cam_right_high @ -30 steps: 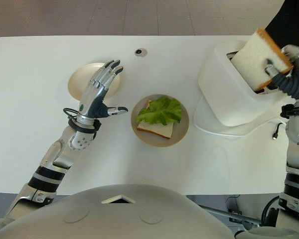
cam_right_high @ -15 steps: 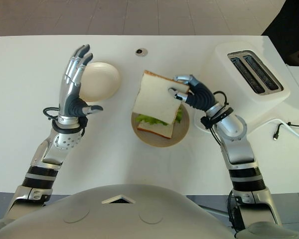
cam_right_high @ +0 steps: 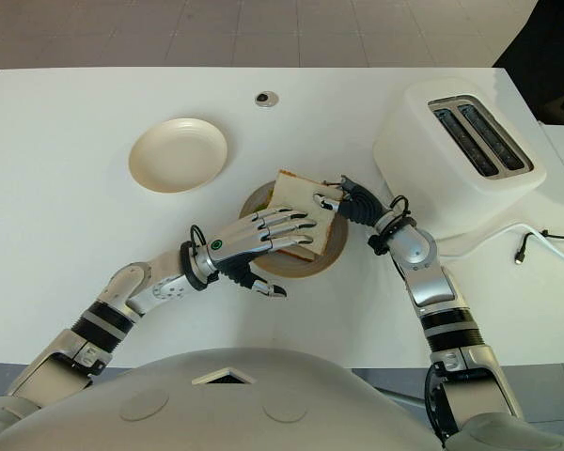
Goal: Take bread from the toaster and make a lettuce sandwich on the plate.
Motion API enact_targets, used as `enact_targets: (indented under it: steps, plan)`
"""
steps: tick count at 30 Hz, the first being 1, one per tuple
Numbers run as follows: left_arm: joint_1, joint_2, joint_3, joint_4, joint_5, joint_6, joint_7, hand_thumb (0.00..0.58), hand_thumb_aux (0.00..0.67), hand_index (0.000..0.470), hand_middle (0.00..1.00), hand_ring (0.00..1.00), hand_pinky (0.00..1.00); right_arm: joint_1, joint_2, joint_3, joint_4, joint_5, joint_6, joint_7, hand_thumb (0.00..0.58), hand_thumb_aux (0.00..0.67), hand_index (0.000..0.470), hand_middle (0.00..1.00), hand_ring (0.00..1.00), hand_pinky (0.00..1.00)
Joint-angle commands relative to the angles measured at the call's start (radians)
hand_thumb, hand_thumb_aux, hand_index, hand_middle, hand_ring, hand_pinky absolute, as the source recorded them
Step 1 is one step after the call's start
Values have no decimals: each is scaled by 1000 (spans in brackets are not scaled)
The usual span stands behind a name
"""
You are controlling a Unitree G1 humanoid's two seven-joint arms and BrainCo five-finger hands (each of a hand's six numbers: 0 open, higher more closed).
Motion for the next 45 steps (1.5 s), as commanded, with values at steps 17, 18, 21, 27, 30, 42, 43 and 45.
enact_targets:
  steps: [17, 18, 21, 27, 30, 42, 43, 45]
  plan:
    - [-3, -128, 77, -19, -552, -121, -28, 580, 670, 470, 1000, 1000, 1000, 71, 9, -93, -174, -53, -213, -268, 580, 670, 470, 1000, 1000, 1000]
    - [8, -131, 65, -50, -657, -133, -56, 580, 670, 470, 1000, 1000, 1000, 90, 1, -80, -218, 31, -209, -212, 580, 670, 470, 1000, 1000, 1000]
    - [77, -21, -20, -224, -1033, -103, -223, 580, 670, 470, 1000, 1000, 1000, 179, -56, -8, -358, 261, -230, -15, 580, 670, 470, 1000, 1000, 1000]
    - [261, 325, -66, -208, -1023, 109, -576, 580, 670, 470, 1000, 1000, 1000, 328, -246, 194, -298, 181, -387, 312, 580, 670, 470, 1000, 1000, 1000]
    - [298, 348, -29, -158, -816, 242, -560, 580, 670, 470, 1000, 1000, 1000, 295, -216, 205, -243, 107, -384, 310, 580, 670, 470, 1000, 1000, 1000]
    - [-65, -121, -30, 328, -452, 348, -227, 580, 670, 470, 1000, 1000, 1000, -47, 82, 61, 164, -295, -129, -253, 580, 670, 470, 1000, 1000, 1000]
    - [-73, -132, -17, 351, -461, 328, -208, 580, 670, 470, 1000, 1000, 1000, -59, 92, 59, 197, -297, -131, -278, 580, 670, 470, 1000, 1000, 1000]
    - [-74, -144, 10, 380, -474, 287, -163, 580, 670, 470, 1000, 1000, 1000, -64, 109, 62, 233, -282, -155, -305, 580, 670, 470, 1000, 1000, 1000]
